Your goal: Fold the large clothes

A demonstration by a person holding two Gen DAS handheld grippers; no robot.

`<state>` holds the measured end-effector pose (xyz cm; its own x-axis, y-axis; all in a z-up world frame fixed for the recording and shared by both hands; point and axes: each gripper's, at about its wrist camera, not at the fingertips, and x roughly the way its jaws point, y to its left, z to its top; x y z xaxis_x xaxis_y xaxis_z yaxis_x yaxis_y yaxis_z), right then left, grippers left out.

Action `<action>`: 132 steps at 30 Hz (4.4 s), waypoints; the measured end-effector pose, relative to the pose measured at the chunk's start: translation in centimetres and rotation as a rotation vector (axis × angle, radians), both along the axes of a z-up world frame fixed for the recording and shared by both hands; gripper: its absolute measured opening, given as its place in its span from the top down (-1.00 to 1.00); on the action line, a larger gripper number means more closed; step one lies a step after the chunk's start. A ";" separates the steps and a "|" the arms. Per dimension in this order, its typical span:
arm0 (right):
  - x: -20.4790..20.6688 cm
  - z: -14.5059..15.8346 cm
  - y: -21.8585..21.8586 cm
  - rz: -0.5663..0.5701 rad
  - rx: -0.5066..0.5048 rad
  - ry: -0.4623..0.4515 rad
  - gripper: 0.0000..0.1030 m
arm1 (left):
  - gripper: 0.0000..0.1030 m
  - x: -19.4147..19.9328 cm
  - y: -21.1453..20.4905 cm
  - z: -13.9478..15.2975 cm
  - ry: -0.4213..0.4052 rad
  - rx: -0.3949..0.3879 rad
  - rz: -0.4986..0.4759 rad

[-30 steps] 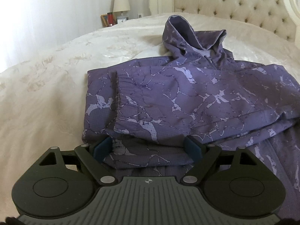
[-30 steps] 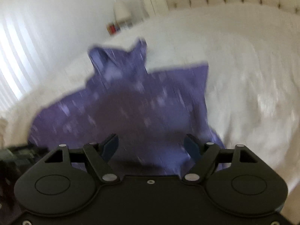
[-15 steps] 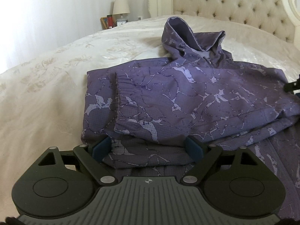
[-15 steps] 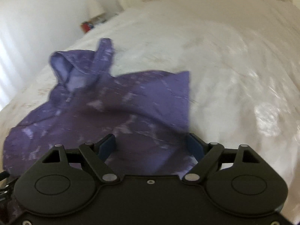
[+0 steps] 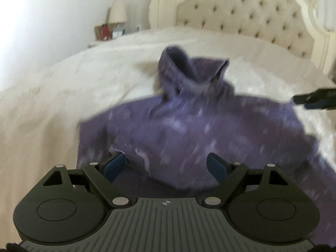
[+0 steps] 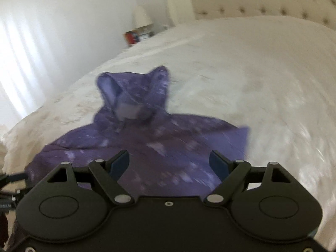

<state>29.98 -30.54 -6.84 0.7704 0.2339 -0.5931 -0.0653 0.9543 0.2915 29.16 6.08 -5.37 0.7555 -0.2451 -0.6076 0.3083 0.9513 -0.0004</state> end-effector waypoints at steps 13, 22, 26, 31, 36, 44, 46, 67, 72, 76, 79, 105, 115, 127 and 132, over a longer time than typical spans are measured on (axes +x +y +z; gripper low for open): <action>10.8 0.4 3.7 0.039 -0.081 -0.026 -0.65 | -0.64 12.0 -4.2 2.7 -0.055 0.045 0.020; 16.4 -2.7 5.2 0.054 -0.159 0.013 -0.65 | -0.64 19.6 -6.5 0.6 -0.040 0.041 0.109; 18.0 -3.6 5.6 0.062 -0.168 0.021 -0.65 | -0.64 22.3 -7.8 -0.2 -0.063 0.105 0.098; 19.8 -4.6 6.0 0.058 -0.231 0.032 -0.64 | -0.61 25.7 -8.8 -1.2 -0.112 0.276 0.125; 20.1 -4.5 2.1 -0.085 -0.213 0.001 -0.63 | -0.60 27.2 -3.5 -0.9 -0.056 0.122 0.272; 19.1 -8.4 -3.1 -0.168 0.037 0.149 -0.63 | -0.62 25.1 1.6 -5.7 0.113 -0.023 0.284; 19.0 -8.4 -3.5 -0.168 0.050 0.151 -0.63 | -0.62 24.8 1.8 -5.5 0.115 -0.010 0.267; 17.0 -1.2 -1.0 0.083 0.085 -0.107 -0.65 | -0.59 20.3 -3.8 0.7 -0.160 0.004 0.143; 20.9 -1.0 0.3 0.063 0.089 -0.075 -0.64 | -0.59 24.9 -3.1 -3.8 0.081 -0.043 0.225; 23.9 -1.6 1.4 0.047 0.048 -0.026 -0.52 | -0.64 26.2 -2.0 -6.2 0.163 -0.094 0.266; 25.4 -2.7 1.9 0.036 0.033 0.023 -0.41 | -0.66 25.5 -2.3 -6.6 0.131 -0.062 0.257; -3.6 -0.5 5.5 0.527 -0.349 -0.346 0.77 | -0.58 10.4 5.8 0.5 0.131 -0.277 0.112; -6.6 -1.4 1.4 0.344 0.036 -0.117 -0.31 | -0.99 9.4 8.2 1.7 0.259 -0.605 0.075; -2.2 -5.9 -0.4 0.205 0.520 0.098 -0.60 | 0.09 12.1 5.2 -4.5 0.505 -0.661 0.194; -1.1 -7.9 -0.9 0.114 0.581 0.124 -0.62 | 0.75 11.1 5.6 -3.4 0.426 -0.743 0.145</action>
